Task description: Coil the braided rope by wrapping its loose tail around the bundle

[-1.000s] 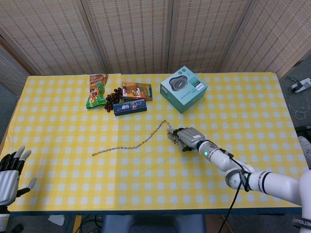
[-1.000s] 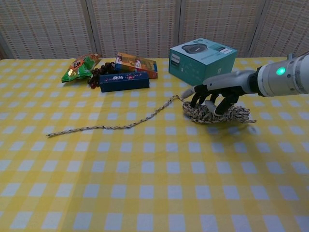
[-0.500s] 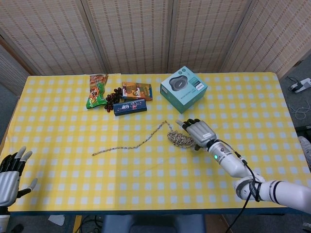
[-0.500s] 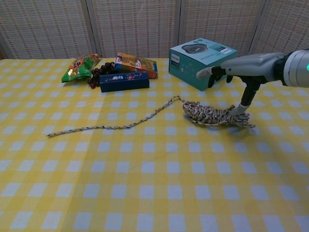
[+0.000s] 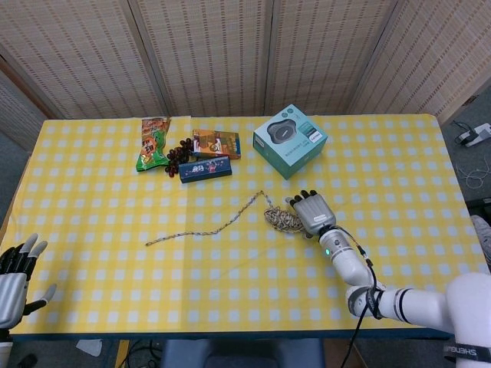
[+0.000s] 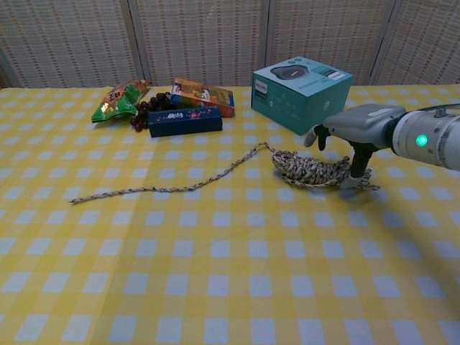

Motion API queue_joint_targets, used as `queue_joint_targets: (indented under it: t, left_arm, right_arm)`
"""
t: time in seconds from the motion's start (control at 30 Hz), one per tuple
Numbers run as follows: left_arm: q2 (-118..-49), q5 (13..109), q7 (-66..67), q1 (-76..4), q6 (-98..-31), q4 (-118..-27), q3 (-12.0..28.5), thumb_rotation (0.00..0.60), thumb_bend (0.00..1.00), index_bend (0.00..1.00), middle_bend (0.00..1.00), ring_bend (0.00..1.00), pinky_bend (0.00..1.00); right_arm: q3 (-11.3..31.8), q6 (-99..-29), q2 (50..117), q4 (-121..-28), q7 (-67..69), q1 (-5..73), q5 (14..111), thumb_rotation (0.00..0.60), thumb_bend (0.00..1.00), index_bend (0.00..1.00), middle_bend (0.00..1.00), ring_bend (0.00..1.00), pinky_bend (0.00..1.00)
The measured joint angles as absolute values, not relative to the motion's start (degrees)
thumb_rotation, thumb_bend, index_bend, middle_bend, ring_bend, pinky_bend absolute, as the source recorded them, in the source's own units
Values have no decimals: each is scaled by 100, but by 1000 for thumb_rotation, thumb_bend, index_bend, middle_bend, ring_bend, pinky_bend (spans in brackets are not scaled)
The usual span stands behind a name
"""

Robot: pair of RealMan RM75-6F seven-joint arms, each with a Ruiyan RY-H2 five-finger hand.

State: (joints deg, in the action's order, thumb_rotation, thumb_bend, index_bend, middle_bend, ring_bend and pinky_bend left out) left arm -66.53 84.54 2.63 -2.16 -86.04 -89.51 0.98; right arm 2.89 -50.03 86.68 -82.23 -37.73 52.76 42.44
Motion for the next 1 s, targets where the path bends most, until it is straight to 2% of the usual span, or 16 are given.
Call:
queue_joint_targets:
  t: [0.4, 0.83, 1.0]
  left_arm:
    - [-6684, 8469, 173, -251, -8538, -8857, 110, 600, 311, 128, 28, 75, 38]
    - [-6680, 8468, 278, -278, -8475, -8912, 100, 600, 311, 128, 28, 75, 38]
    - [-6666, 8466, 334, -295, -8466, -8955, 112, 600, 310, 128, 28, 75, 38]
  right_arm:
    - [363, -5404, 9148, -7990, -3835, 5161, 4262, 600, 232, 292, 344, 236, 278]
    - [539, -5487, 9494, -7513, -3061, 4768, 4544, 600, 298, 355, 374, 293, 321]
    - [620, -5480, 9633, -7294, -2666, 4623, 4792, 600, 342, 414, 413, 331, 360]
